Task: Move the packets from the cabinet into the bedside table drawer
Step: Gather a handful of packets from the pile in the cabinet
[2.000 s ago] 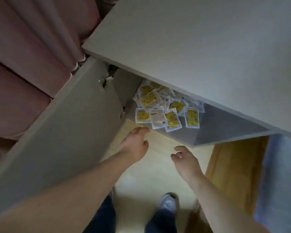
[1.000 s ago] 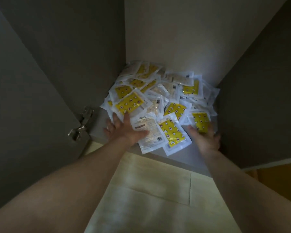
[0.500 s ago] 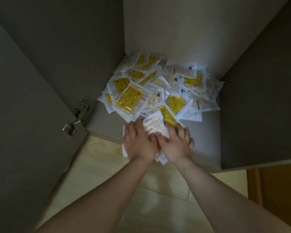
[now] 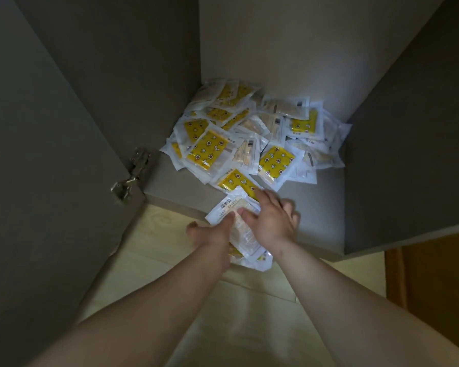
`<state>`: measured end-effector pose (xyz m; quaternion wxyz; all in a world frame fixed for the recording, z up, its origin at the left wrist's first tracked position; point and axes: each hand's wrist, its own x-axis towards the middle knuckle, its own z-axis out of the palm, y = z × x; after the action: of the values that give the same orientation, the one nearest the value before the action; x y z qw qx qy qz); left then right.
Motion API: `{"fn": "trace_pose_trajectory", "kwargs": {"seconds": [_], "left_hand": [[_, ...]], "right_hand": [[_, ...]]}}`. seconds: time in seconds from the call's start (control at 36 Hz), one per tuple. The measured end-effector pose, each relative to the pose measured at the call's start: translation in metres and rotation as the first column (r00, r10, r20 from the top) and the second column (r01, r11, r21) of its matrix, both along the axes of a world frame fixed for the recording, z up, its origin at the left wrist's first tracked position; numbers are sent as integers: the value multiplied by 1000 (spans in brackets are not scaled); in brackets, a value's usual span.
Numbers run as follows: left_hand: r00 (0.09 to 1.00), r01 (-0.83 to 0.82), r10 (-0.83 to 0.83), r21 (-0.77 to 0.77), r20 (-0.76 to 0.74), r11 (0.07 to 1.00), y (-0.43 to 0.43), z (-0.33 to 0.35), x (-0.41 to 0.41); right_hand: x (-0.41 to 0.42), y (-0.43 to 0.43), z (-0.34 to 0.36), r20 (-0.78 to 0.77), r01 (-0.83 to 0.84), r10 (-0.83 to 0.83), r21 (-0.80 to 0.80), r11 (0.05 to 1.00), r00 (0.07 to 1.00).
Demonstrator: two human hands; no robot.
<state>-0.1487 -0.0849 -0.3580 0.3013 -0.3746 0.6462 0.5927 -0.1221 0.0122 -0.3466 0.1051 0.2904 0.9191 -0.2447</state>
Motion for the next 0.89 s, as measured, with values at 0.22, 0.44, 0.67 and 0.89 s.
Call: {"fn": "trace_pose_trajectory", "kwargs": {"seconds": [0.22, 0.44, 0.67, 0.89], "left_hand": [[928, 337, -372, 417, 4, 844, -26, -7, -8], [989, 143, -124, 293, -81, 945, -38, -6, -31], [1000, 13, -4, 335, -30, 942, -41, 13, -45], [976, 219, -216, 201, -39, 955, -42, 3, -43]], "right_hand": [[9, 5, 9, 79, -92, 90, 24, 995, 993], [13, 4, 15, 146, -158, 149, 47, 986, 978], [-15, 7, 17, -61, 57, -69, -169, 984, 996], [-30, -18, 3, -63, 136, -151, -196, 971, 986]]}}
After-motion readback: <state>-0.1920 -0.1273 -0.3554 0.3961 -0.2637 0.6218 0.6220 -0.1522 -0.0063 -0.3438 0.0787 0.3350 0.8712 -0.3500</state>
